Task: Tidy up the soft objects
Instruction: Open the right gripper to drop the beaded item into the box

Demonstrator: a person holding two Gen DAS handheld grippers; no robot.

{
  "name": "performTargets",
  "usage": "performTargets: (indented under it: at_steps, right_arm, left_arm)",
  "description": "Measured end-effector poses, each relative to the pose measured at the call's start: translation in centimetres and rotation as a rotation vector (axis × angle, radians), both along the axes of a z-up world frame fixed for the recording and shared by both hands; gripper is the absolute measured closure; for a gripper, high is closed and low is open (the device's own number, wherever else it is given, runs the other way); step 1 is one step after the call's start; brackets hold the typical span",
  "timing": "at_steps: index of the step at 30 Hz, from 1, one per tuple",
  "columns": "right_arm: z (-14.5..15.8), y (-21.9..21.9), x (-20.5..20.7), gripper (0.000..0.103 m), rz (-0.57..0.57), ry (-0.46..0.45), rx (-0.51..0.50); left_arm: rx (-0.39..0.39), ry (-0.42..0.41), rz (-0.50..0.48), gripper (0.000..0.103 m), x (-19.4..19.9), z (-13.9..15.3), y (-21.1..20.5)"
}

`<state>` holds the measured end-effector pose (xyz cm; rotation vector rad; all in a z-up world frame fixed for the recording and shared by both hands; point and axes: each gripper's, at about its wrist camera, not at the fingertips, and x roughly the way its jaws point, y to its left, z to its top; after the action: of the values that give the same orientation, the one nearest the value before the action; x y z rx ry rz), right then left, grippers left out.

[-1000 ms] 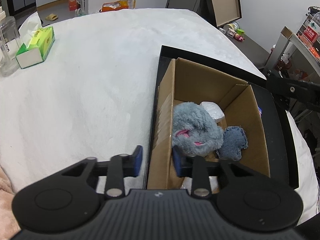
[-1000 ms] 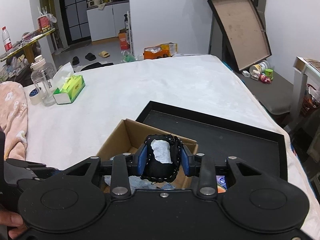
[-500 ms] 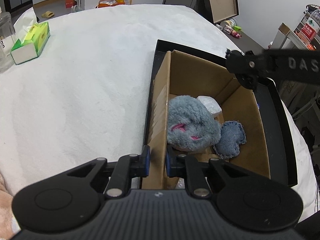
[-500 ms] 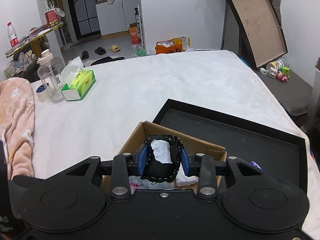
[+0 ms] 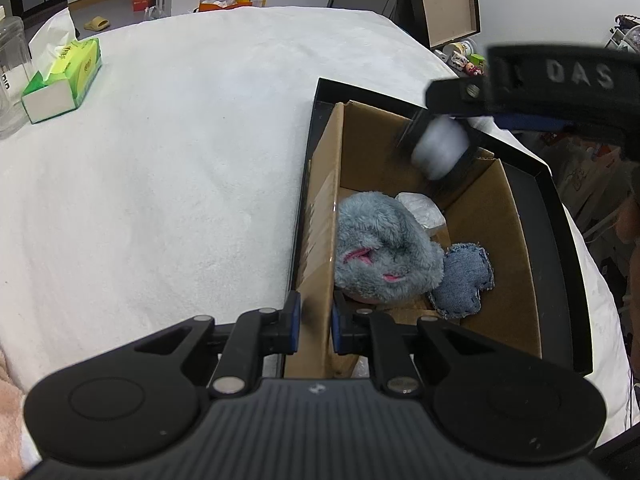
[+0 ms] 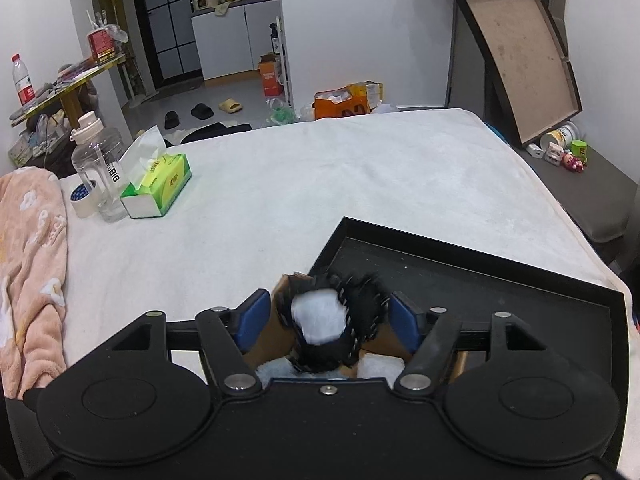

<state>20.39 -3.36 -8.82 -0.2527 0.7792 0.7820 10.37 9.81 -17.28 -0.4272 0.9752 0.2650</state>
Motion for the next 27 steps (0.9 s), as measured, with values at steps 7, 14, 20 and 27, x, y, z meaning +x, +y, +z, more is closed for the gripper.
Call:
performTargets:
  at_steps: [7, 14, 20, 27]
  right_arm:
    - [0.3, -2.5, 0.1, 0.03, -0.03, 0.003, 0.001]
    - [0.9, -4.6, 0.4, 0.026, -0.04, 0.001, 0.017]
    - [1.1, -6.5, 0.8, 0.02, -0.045, -0.005, 0.029]
    - [1.0, -8.4, 1.5, 0.014, -0.056, -0.007, 0.04]
  left_arm:
    - [0.015, 0.012, 0.005, 0.089, 0.2, 0.1, -0.3]
    - [0.048, 0.025, 0.014, 0.088, 0.4, 0.6, -0.8]
    - [0.082, 0.03, 0.013, 0.088, 0.7, 1.1, -1.1]
    - [0.092, 0.047, 0.029, 0.085, 1.3, 1.6, -1.3]
